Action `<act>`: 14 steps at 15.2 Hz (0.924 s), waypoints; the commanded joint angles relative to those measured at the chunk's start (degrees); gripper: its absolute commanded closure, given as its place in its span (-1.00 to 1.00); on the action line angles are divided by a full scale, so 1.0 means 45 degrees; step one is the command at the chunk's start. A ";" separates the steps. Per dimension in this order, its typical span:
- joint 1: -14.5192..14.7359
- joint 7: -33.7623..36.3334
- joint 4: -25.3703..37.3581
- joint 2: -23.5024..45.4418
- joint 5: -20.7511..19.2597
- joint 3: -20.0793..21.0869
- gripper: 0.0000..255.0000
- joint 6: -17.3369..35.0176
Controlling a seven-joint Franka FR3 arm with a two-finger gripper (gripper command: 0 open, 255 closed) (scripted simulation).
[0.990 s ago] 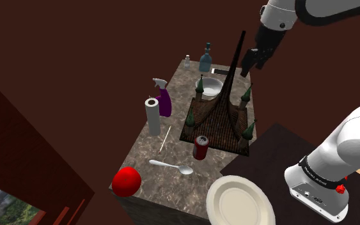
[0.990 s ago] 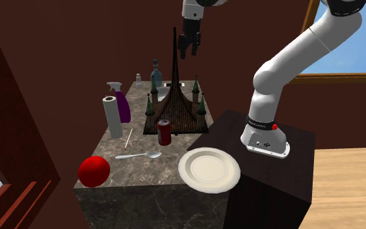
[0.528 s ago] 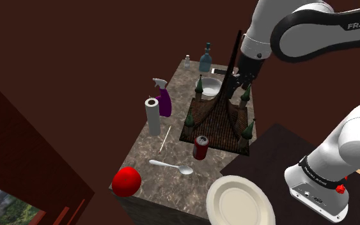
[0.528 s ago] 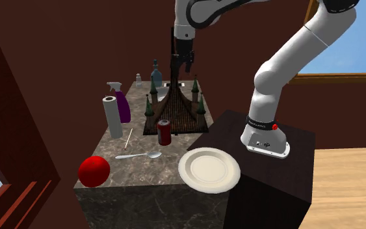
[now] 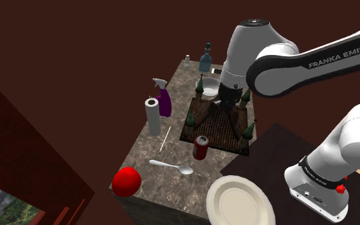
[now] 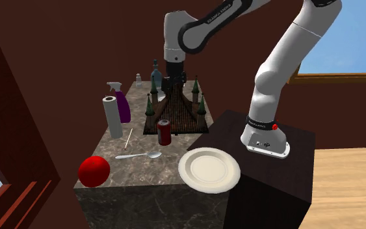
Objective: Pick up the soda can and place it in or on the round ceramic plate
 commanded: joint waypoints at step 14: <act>-0.0001 0.3324 0.0492 0.5358 -0.1775 0.1879 -1.00 0.4234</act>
